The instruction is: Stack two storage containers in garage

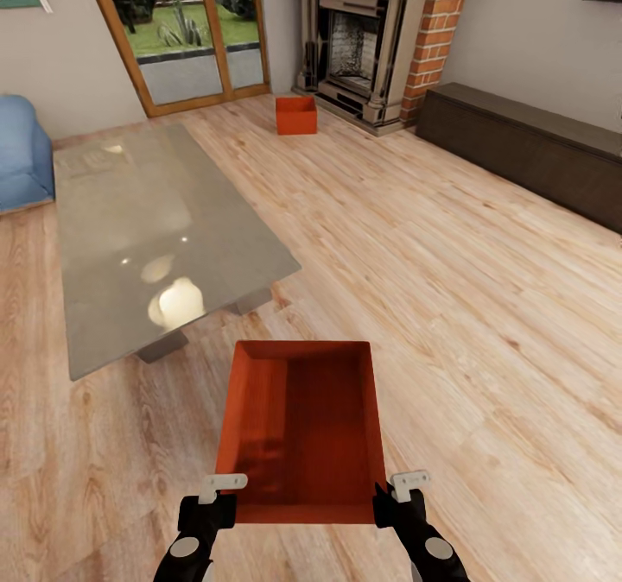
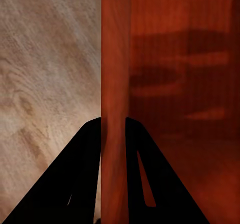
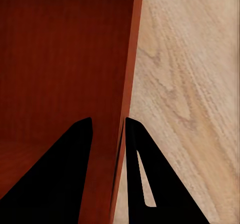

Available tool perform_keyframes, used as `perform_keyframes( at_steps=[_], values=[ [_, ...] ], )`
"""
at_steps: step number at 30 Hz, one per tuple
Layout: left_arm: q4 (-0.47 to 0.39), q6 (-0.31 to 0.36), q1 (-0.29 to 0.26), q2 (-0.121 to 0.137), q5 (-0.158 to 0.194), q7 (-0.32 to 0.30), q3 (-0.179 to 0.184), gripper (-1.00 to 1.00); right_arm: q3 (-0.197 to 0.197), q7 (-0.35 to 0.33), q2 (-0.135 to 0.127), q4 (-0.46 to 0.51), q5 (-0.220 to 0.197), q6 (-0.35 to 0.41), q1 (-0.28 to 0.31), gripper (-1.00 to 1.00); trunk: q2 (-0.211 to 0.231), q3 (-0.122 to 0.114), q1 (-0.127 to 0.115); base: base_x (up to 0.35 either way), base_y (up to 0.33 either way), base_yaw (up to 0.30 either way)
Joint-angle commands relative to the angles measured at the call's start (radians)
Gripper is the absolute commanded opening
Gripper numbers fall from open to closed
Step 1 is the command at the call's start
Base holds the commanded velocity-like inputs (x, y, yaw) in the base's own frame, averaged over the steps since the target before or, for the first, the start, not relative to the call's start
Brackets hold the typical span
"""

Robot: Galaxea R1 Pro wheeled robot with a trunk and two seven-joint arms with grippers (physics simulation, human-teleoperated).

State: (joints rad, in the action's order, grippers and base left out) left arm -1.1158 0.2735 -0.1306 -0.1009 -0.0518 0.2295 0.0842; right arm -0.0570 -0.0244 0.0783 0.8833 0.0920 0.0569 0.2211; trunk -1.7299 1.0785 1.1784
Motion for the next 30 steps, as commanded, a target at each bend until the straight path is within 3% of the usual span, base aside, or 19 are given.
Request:
perform_keyframes(
  at_steps=[1,30],
  values=[
    [0.004,0.007,0.000,0.000,0.003,0.010,0.005,-1.00,-0.001,-0.005,0.001,0.005,0.008,0.006,0.001,-1.00,0.007,-0.004,-0.004,0.000,0.000,0.000],
    [0.004,0.007,0.000,0.001,0.003,0.009,0.005,-1.00,-0.001,-0.005,0.001,0.005,0.008,0.006,0.000,-1.00,0.210,-0.142,-0.115,0.000,0.000,0.000]
  ],
)
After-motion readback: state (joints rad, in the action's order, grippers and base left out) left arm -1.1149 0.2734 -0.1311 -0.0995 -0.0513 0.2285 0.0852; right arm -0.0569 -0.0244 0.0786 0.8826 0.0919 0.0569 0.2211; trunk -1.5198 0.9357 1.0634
